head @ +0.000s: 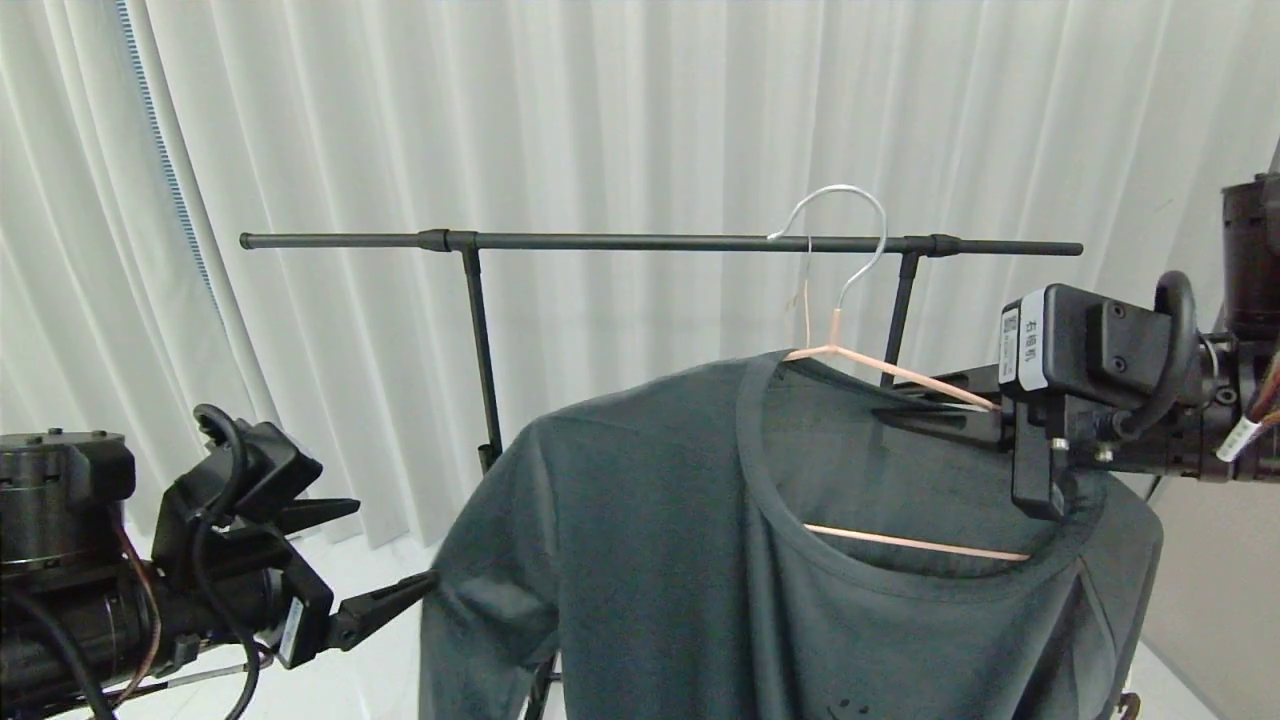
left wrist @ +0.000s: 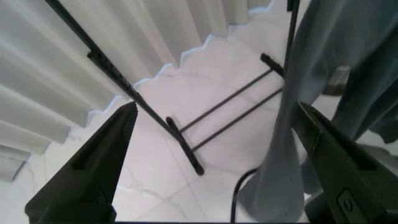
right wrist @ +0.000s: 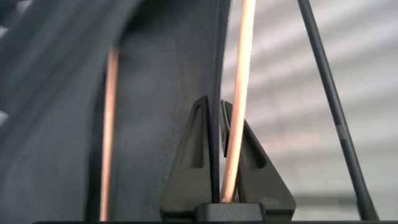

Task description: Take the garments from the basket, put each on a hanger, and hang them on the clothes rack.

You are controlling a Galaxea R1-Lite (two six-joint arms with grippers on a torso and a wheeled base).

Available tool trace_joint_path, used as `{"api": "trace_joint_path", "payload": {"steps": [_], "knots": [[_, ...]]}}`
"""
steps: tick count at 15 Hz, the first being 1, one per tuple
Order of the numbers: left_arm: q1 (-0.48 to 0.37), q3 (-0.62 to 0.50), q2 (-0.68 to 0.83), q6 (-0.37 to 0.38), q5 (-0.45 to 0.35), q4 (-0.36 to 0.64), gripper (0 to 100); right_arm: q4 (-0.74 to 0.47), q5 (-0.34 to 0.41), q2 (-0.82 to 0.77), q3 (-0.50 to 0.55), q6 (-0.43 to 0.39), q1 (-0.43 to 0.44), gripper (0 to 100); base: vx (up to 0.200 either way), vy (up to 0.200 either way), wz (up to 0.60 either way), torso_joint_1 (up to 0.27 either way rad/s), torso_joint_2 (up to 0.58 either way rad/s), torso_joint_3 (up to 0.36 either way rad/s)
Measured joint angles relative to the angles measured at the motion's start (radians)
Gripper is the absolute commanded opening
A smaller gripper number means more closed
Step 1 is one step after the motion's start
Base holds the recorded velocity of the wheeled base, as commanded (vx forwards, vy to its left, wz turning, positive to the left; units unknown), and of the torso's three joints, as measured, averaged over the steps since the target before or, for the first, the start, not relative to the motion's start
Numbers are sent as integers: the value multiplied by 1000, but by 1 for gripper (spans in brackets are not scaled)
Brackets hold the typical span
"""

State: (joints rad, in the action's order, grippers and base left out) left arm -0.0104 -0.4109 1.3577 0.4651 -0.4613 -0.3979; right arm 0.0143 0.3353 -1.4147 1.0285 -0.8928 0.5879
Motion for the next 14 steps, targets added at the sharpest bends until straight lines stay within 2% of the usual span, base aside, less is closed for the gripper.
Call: {"api": "trace_joint_path", "payload": {"steps": [6, 8, 14], "knots": [[13, -19, -80, -21, 30, -4, 100, -41, -56, 17, -3, 11, -224, 0, 0, 0, 0, 0, 0, 0], [9, -43, -85, -21, 83, -4, 100, -42, -101, 16, -3, 48, -245, 0, 0, 0, 0, 0, 0, 0], [0, -69, -83, -21, 101, -3, 100, -34, -173, -28, 38, 76, -247, 0, 0, 200, 0, 1, 4, -1]]}}
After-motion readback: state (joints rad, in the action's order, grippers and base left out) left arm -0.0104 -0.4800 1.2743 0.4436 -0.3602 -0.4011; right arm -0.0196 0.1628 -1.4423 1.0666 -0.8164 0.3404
